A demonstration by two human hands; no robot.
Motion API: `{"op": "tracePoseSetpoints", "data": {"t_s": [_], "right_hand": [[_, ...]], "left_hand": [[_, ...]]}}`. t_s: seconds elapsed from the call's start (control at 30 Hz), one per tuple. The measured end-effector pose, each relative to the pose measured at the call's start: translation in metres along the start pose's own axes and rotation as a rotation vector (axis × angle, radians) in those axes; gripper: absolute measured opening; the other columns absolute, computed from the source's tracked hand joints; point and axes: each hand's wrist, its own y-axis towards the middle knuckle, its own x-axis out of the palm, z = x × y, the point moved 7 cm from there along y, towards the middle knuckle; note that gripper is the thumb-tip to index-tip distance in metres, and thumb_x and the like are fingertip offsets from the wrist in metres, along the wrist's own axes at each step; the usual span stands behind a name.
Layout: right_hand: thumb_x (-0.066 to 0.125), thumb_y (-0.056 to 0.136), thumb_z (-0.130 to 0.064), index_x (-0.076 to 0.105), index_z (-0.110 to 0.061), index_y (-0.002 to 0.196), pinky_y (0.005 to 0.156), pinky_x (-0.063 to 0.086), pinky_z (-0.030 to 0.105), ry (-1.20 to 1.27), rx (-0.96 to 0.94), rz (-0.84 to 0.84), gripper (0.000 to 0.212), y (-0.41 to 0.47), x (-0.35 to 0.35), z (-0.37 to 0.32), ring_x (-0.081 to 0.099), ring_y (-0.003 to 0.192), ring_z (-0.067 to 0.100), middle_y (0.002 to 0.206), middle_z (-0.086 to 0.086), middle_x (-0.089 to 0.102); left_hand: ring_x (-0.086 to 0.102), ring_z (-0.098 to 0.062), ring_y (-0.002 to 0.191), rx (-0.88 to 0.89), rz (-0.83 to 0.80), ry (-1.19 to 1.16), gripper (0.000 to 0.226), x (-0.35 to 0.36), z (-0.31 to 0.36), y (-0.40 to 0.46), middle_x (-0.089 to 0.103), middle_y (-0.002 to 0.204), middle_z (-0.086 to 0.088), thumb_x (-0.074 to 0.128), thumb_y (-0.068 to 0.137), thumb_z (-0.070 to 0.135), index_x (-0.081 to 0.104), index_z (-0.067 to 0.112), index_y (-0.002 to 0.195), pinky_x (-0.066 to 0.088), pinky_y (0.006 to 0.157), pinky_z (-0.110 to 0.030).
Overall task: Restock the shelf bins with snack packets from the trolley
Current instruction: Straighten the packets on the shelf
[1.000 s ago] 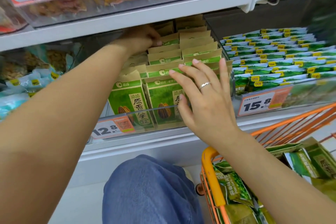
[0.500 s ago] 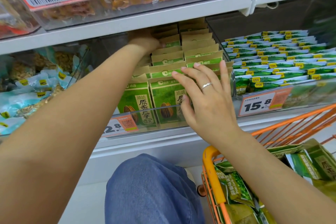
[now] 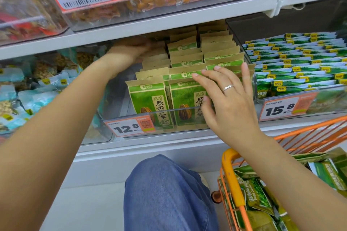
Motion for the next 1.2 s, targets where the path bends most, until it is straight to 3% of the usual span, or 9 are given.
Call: {"op": "tracePoseSetpoints", "data": {"t_s": [0.07, 0.13, 0.2, 0.37, 0.5, 0.67, 0.83, 0.97, 1.2], "right_hand": [[0.055, 0.081, -0.008, 0.061, -0.015, 0.126, 0.118, 0.009, 0.051, 0.000, 0.000, -0.004, 0.046, 0.000, 0.000, 0.000, 0.050, 0.122, 0.026, 0.122, 0.006, 0.062], [0.054, 0.081, -0.008, 0.061, -0.015, 0.126, 0.118, 0.009, 0.051, 0.001, 0.002, -0.006, 0.046, -0.001, 0.000, 0.000, 0.050, 0.122, 0.027, 0.122, 0.006, 0.062], [0.054, 0.081, -0.008, 0.061, -0.015, 0.126, 0.118, 0.009, 0.051, 0.003, 0.003, -0.011, 0.046, -0.001, 0.000, 0.000, 0.050, 0.122, 0.027, 0.121, 0.005, 0.062], [0.054, 0.081, -0.007, 0.061, -0.015, 0.126, 0.118, 0.008, 0.050, -0.004, -0.005, -0.016, 0.047, -0.001, 0.000, -0.001, 0.050, 0.122, 0.027, 0.122, 0.005, 0.062], [0.055, 0.080, -0.006, 0.061, -0.014, 0.126, 0.118, 0.009, 0.051, -0.003, -0.006, -0.014, 0.047, 0.000, 0.000, -0.001, 0.051, 0.122, 0.028, 0.122, 0.006, 0.062], [0.056, 0.080, -0.006, 0.061, -0.014, 0.126, 0.118, 0.010, 0.052, 0.001, -0.008, -0.003, 0.047, -0.001, -0.001, -0.001, 0.051, 0.121, 0.028, 0.121, 0.006, 0.062], [0.056, 0.080, -0.006, 0.061, -0.014, 0.126, 0.117, 0.010, 0.053, 0.004, -0.003, -0.004, 0.046, 0.000, -0.001, -0.001, 0.051, 0.121, 0.028, 0.121, 0.006, 0.062], [0.056, 0.080, -0.006, 0.061, -0.014, 0.126, 0.117, 0.011, 0.053, 0.004, -0.006, -0.002, 0.047, -0.001, -0.001, -0.001, 0.051, 0.120, 0.028, 0.120, 0.007, 0.062], [0.056, 0.080, -0.005, 0.061, -0.014, 0.126, 0.118, 0.010, 0.051, 0.009, -0.006, -0.013, 0.047, -0.001, -0.001, 0.000, 0.051, 0.120, 0.028, 0.120, 0.006, 0.062]], "left_hand": [[0.064, -0.011, 0.098, -0.040, 0.025, -0.105, 0.042, -0.013, -0.015, -0.027, 0.062, 0.126, -0.008, 0.057, 0.092, 0.045, 0.056, 0.017, 0.123, 0.053, 0.088, -0.026], [0.067, -0.006, 0.097, -0.078, -0.052, -0.209, 0.086, -0.013, -0.021, -0.059, 0.062, 0.124, 0.000, 0.064, 0.067, 0.075, 0.048, 0.020, 0.132, 0.054, 0.080, -0.020], [0.065, 0.006, 0.095, -0.078, -0.210, -0.120, 0.105, -0.002, -0.022, -0.088, 0.058, 0.126, 0.010, 0.073, 0.058, 0.073, 0.037, 0.023, 0.143, 0.052, 0.077, -0.012], [0.064, 0.006, 0.100, -0.044, -0.392, 0.165, 0.037, 0.036, -0.037, -0.104, 0.070, 0.105, 0.022, 0.078, 0.075, 0.038, 0.068, 0.035, 0.111, 0.044, 0.104, -0.030], [0.065, -0.006, 0.105, -0.161, -0.473, 0.101, 0.063, 0.046, -0.058, -0.087, 0.071, 0.111, 0.014, 0.086, 0.056, 0.055, 0.070, 0.032, 0.112, 0.044, 0.105, -0.035], [0.064, -0.020, 0.112, -0.232, -0.763, -0.035, 0.053, 0.070, -0.068, -0.086, 0.068, 0.120, -0.002, 0.082, 0.073, 0.026, 0.063, 0.018, 0.122, 0.045, 0.104, -0.041], [0.063, -0.014, 0.113, -0.157, -0.626, -0.018, 0.064, 0.070, -0.074, -0.072, 0.068, 0.120, 0.003, 0.087, 0.066, 0.022, 0.062, 0.022, 0.124, 0.044, 0.104, -0.035], [0.059, -0.009, 0.116, -0.100, -0.494, 0.071, 0.114, 0.070, -0.077, -0.058, 0.063, 0.125, 0.008, 0.091, 0.042, 0.041, 0.040, 0.021, 0.142, 0.043, 0.107, -0.035], [0.051, -0.013, 0.127, -0.186, -0.385, -0.050, 0.149, 0.058, -0.085, -0.044, 0.041, 0.149, 0.001, 0.097, 0.039, 0.039, 0.003, 0.022, 0.153, 0.038, 0.111, -0.040]]}}
